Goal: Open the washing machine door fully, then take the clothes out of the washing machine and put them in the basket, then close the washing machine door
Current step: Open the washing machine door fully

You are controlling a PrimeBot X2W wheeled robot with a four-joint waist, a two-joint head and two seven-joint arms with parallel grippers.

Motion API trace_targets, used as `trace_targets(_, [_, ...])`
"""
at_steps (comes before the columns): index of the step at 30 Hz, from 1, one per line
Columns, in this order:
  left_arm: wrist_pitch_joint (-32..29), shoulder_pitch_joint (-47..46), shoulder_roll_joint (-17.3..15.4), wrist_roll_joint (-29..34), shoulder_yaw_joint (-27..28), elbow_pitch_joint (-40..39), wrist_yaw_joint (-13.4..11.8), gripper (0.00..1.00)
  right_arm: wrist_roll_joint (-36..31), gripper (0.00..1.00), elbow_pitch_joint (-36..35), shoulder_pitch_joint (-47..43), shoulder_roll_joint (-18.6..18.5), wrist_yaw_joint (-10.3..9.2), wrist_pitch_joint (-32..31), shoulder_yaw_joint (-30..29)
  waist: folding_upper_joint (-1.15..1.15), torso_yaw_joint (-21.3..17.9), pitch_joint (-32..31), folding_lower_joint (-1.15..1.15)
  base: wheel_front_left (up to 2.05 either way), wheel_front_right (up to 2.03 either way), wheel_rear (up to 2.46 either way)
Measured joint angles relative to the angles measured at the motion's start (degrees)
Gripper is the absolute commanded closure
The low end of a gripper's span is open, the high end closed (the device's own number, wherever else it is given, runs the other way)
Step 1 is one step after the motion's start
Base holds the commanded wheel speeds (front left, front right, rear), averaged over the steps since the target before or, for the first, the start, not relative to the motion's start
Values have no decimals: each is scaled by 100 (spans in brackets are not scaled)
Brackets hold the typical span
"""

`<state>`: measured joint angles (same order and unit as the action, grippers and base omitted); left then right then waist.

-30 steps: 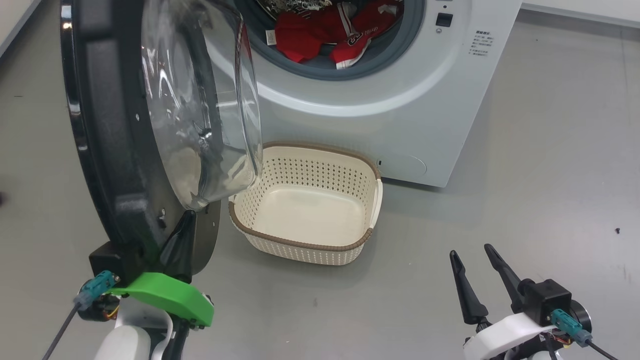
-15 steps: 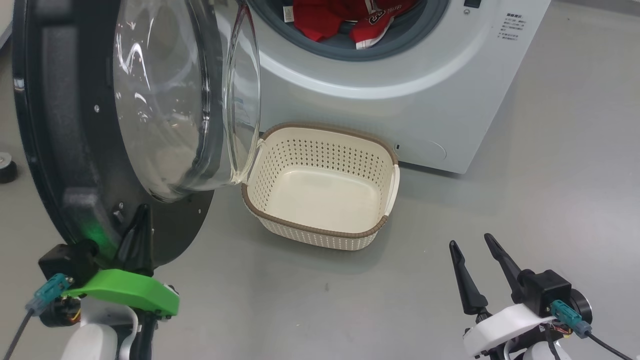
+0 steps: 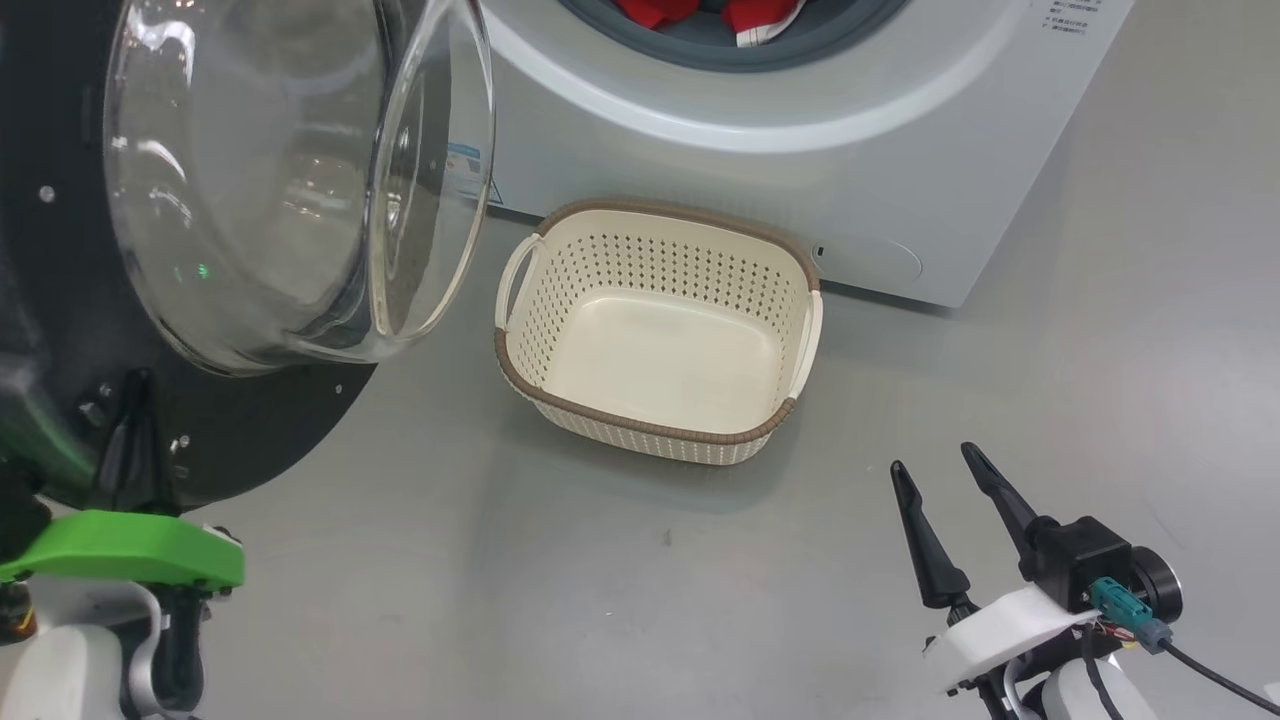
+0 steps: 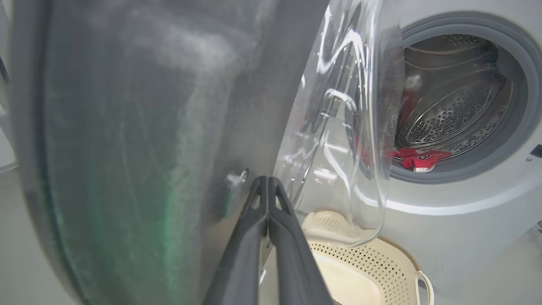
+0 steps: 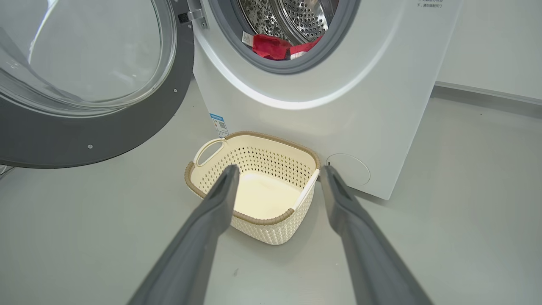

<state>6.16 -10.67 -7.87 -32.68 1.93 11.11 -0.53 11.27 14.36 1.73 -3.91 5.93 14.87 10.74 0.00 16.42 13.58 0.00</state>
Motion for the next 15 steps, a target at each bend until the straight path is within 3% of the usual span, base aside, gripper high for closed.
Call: trace_targets(15, [104, -363, -387, -366, 669, 337, -21, 100, -97, 0, 3, 286, -142, 0, -21, 29, 0, -89, 518, 0, 0, 0, 0])
